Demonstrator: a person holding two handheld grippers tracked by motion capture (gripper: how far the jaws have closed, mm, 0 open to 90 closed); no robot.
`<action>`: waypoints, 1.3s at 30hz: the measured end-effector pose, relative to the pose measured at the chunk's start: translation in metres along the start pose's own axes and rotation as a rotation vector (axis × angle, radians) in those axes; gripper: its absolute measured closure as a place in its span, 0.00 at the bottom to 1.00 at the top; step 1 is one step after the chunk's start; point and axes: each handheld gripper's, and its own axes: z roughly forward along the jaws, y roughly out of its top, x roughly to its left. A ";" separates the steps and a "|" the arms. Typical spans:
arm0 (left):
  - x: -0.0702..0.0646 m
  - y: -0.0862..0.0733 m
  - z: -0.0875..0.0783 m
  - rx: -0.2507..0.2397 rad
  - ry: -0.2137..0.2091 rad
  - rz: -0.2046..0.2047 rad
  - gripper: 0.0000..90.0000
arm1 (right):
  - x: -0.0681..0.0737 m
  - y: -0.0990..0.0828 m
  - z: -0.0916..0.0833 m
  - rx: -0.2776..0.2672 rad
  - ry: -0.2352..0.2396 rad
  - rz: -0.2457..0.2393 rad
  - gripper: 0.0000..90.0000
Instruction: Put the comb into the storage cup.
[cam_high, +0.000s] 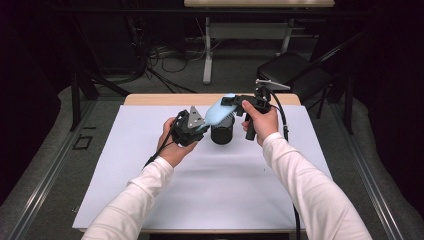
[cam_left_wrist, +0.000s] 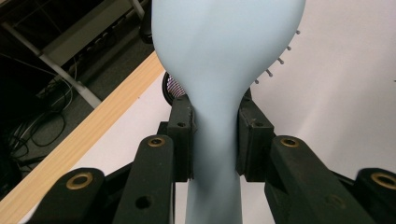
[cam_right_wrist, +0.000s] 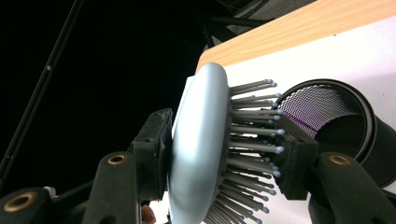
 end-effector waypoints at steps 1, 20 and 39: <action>0.000 0.000 0.000 0.000 0.000 -0.002 0.79 | 0.000 0.000 0.000 0.000 0.001 -0.001 0.51; 0.000 -0.002 0.001 -0.002 -0.001 -0.005 0.78 | 0.001 0.000 -0.001 0.006 0.016 0.027 0.54; -0.001 -0.004 0.002 -0.008 -0.010 -0.013 0.78 | 0.002 -0.001 -0.001 0.017 0.014 0.028 0.56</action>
